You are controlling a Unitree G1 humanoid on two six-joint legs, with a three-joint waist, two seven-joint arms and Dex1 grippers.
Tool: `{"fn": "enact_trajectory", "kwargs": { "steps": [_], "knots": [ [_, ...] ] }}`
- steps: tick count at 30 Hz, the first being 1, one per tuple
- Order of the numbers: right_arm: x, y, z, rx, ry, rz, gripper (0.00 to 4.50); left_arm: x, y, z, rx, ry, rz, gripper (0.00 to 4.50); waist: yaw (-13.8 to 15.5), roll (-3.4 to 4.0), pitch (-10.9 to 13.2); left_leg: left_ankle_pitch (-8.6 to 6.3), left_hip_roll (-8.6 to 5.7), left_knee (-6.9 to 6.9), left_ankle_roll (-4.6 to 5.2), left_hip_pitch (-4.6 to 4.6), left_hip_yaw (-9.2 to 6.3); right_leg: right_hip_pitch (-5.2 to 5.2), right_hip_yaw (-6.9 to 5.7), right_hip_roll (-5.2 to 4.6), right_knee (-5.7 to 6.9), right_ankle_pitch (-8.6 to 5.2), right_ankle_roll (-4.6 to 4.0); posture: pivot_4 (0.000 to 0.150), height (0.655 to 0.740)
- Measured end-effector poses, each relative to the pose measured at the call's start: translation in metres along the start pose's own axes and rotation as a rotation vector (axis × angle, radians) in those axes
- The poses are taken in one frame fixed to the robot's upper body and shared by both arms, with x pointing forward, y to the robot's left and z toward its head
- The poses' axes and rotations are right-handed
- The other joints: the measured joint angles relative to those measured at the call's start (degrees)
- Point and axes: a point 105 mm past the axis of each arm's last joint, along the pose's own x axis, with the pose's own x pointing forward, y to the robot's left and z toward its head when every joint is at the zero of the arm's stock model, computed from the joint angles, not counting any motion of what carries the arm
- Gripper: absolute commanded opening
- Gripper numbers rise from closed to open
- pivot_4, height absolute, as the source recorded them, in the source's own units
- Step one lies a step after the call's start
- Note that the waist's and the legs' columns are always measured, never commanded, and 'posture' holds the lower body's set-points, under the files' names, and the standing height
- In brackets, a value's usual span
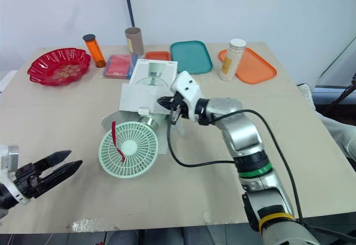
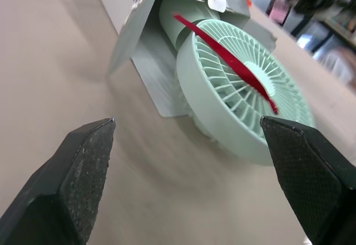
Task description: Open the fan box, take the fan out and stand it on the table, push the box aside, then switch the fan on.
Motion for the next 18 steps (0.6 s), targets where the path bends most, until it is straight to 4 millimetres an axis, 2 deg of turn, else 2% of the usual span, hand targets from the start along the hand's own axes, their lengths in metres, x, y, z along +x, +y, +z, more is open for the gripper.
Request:
{"fn": "enact_trajectory", "kwargs": {
  "steps": [2,3,5,6,9,11,13,15,18],
  "knots": [
    [-0.008,0.003,0.012,0.003,-0.053,0.02,0.0,0.006,0.001,0.003,0.071,-0.002,-0.016,4.44,0.0,-0.01,0.0,0.0,0.0,0.0,0.0,0.0,0.0,0.0,0.01,0.0,0.0,0.02,0.01,0.15,0.74],
    [-0.023,0.007,0.02,0.008,-0.094,0.047,0.0,0.013,0.002,0.003,0.177,0.012,-0.042,4.44,-0.1,-0.02,0.0,0.0,0.01,0.0,0.0,0.0,0.0,0.0,0.0,0.0,0.0,0.02,0.0,0.15,0.74],
    [-0.032,0.01,0.02,0.008,-0.098,0.059,0.0,0.016,0.004,0.001,0.24,0.031,-0.061,4.44,-0.1,-0.04,0.0,-0.02,0.03,0.0,0.04,0.0,0.01,0.02,0.0,0.02,-0.02,0.01,-0.01,0.15,0.74],
    [-0.045,0.014,0.016,0.008,-0.086,0.082,0.0,0.016,0.006,-0.002,0.313,0.057,-0.079,4.44,0.0,-0.06,0.1,-0.03,0.02,-0.01,0.05,0.0,-0.02,0.02,-0.04,0.01,-0.01,-0.03,-0.01,0.15,0.74],
    [-0.064,0.026,0.0,0.021,-0.033,0.136,0.0,0.015,0.018,-0.01,0.438,0.093,-0.082,4.44,0.2,-0.09,0.1,-0.04,0.02,0.0,0.07,0.0,0.0,0.02,-0.04,0.0,-0.02,-0.04,-0.01,0.15,0.74],
    [-0.081,0.043,-0.015,0.068,-0.004,0.212,0.0,0.011,0.022,-0.016,0.604,0.13,-0.114,4.44,0.0,-0.14,0.1,-0.05,0.06,0.01,0.09,0.02,0.06,0.03,-0.03,0.01,-0.02,0.0,-0.03,0.15,0.74],
    [-0.085,0.049,-0.019,0.081,0.002,0.243,0.0,0.012,0.023,-0.013,0.678,0.122,-0.125,4.44,0.1,-0.15,0.1,-0.05,0.08,0.02,0.09,0.02,0.06,0.03,-0.04,0.02,-0.02,0.02,0.02,0.15,0.74],
    [-0.093,0.059,-0.025,0.092,0.016,0.287,0.0,0.016,0.027,-0.005,0.851,0.085,-0.131,4.44,0.6,-0.15,0.1,-0.04,0.1,0.05,0.09,0.06,0.05,0.07,-0.07,0.04,-0.02,-0.1,0.28,0.15,0.74],
    [-0.094,0.066,-0.033,0.11,0.018,0.304,0.0,0.023,0.025,-0.001,1.087,0.014,-0.162,4.44,0.8,-0.16,0.1,-0.04,0.1,0.07,0.08,0.08,0.09,0.09,-0.04,0.03,-0.03,-0.05,0.32,0.15,0.74]
  ]
}}
